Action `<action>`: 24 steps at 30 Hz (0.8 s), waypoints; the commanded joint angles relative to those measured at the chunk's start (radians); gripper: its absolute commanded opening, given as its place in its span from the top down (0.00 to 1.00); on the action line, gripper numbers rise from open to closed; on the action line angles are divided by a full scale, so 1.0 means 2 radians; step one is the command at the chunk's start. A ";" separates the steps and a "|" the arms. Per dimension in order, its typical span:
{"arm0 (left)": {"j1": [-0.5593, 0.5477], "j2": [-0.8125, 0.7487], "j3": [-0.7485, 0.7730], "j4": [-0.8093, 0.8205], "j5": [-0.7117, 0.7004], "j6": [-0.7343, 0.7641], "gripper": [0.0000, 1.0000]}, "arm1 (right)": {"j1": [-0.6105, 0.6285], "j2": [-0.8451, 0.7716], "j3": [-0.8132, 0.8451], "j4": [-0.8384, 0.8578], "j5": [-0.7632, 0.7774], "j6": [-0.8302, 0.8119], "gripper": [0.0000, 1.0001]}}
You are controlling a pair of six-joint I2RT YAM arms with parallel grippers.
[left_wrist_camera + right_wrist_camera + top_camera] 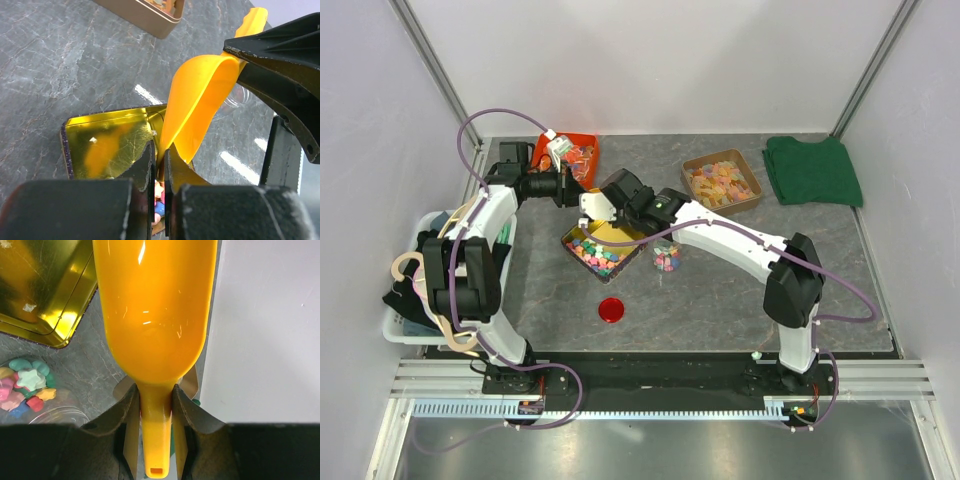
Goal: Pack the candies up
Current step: Adjust the spatula.
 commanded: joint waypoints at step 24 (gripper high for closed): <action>0.000 0.030 0.023 -0.060 0.095 0.047 0.98 | -0.020 -0.085 0.004 0.036 -0.119 0.074 0.68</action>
